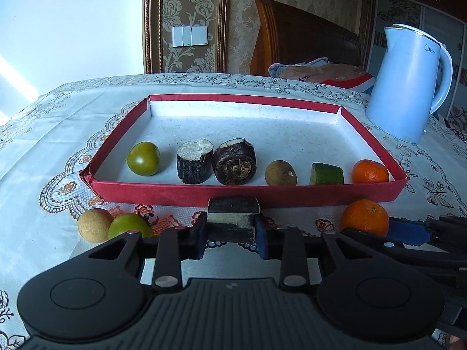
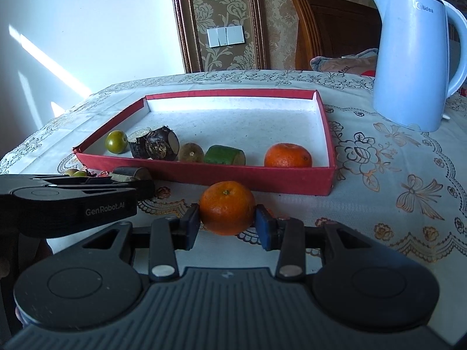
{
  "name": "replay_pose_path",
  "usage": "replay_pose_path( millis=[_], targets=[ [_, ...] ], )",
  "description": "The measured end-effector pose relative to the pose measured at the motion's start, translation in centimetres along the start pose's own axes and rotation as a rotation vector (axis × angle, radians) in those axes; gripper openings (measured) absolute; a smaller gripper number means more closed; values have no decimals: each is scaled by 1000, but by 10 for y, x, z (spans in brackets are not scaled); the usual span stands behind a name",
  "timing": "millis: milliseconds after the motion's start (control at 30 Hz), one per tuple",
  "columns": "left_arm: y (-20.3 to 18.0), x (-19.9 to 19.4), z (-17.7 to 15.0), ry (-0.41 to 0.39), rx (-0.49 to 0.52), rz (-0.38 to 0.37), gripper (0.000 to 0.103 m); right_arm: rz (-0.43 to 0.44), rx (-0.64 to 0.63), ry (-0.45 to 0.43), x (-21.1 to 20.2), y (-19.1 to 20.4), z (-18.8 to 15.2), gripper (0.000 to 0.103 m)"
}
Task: Organize fruits
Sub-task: 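Close the right gripper on the tangerine while the left gripper closes on the dark cylinder slice, then lift the tangerine with the right gripper while the left gripper carries the dark slice toward the tray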
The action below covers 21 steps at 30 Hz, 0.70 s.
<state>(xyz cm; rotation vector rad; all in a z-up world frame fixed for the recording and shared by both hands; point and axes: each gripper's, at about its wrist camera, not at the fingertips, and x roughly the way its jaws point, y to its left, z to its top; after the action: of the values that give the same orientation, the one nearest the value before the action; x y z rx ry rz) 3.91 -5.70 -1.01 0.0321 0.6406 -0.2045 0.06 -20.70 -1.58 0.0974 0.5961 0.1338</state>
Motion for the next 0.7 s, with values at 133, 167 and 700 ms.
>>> replay_pose_path(
  millis=[133, 167, 700],
  targets=[
    [-8, -3, -2, -8, 9, 0, 32, -15, 5, 5, 2, 3, 0, 38],
    [-9, -4, -2, -12, 12, 7, 32, -17, 6, 6, 2, 2, 1, 38],
    [-7, -16, -10, -30, 0, 24, 32, -28, 14, -6, 2, 3, 1, 38]
  ],
)
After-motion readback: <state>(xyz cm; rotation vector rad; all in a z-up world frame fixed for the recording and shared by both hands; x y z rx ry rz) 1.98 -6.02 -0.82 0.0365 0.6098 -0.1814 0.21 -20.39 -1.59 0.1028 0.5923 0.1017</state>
